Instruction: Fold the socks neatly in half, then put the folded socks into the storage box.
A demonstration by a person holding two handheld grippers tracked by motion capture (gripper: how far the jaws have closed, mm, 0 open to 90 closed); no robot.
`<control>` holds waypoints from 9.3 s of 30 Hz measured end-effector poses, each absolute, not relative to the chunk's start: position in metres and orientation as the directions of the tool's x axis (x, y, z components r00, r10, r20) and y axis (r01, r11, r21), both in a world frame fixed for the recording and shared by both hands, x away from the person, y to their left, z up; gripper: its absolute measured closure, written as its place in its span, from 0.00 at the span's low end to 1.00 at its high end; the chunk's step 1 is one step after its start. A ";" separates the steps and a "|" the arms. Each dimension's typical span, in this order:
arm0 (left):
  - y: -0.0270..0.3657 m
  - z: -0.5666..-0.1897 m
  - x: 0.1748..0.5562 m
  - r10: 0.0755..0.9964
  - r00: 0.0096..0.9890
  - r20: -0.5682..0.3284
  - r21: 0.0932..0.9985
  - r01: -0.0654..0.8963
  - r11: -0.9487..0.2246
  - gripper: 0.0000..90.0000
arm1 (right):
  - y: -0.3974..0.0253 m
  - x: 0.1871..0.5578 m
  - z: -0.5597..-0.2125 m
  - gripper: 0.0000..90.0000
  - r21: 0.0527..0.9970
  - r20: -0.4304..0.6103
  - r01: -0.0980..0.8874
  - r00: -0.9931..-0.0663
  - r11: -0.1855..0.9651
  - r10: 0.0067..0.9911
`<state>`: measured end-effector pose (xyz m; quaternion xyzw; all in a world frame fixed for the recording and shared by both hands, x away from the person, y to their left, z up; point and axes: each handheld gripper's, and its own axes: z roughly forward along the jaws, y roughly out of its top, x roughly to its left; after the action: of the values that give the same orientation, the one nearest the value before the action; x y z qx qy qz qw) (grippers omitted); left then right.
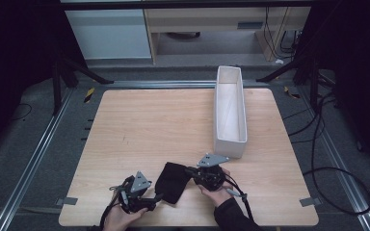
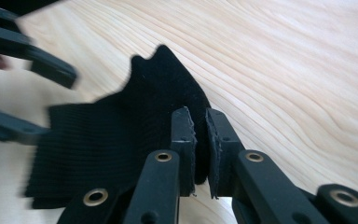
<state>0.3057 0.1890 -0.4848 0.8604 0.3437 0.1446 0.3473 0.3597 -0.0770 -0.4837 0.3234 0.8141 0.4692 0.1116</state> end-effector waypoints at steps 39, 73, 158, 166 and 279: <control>0.198 -0.479 0.314 0.740 0.672 0.020 0.710 0.512 -0.484 0.40 | -0.036 0.326 -0.493 0.92 0.788 0.168 0.332 -0.926 0.518 0.338; 0.192 -0.479 0.329 0.747 0.664 -0.034 0.721 0.535 -0.441 0.37 | -0.037 0.314 -0.486 0.81 0.802 0.156 0.337 -0.915 0.493 0.371; 0.185 -0.489 0.316 0.740 0.672 0.023 0.688 0.526 -0.499 0.39 | -0.053 0.350 -0.495 0.45 0.764 0.290 0.553 -0.753 0.331 0.590; 0.184 -0.493 0.316 0.742 0.670 0.040 0.673 0.531 -0.515 0.40 | -0.051 0.351 -0.503 0.41 0.711 0.374 0.630 -0.714 0.312 0.592; 0.242 -0.489 0.338 0.842 0.539 0.017 0.705 0.590 -0.392 0.38 | -0.183 0.466 -0.301 0.79 0.721 -0.082 0.303 -0.855 0.623 0.512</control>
<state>0.3384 0.2425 -0.4888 0.8125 0.4407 0.1901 0.3310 0.4659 -0.1835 -0.3006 0.2291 0.8896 0.3690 0.1412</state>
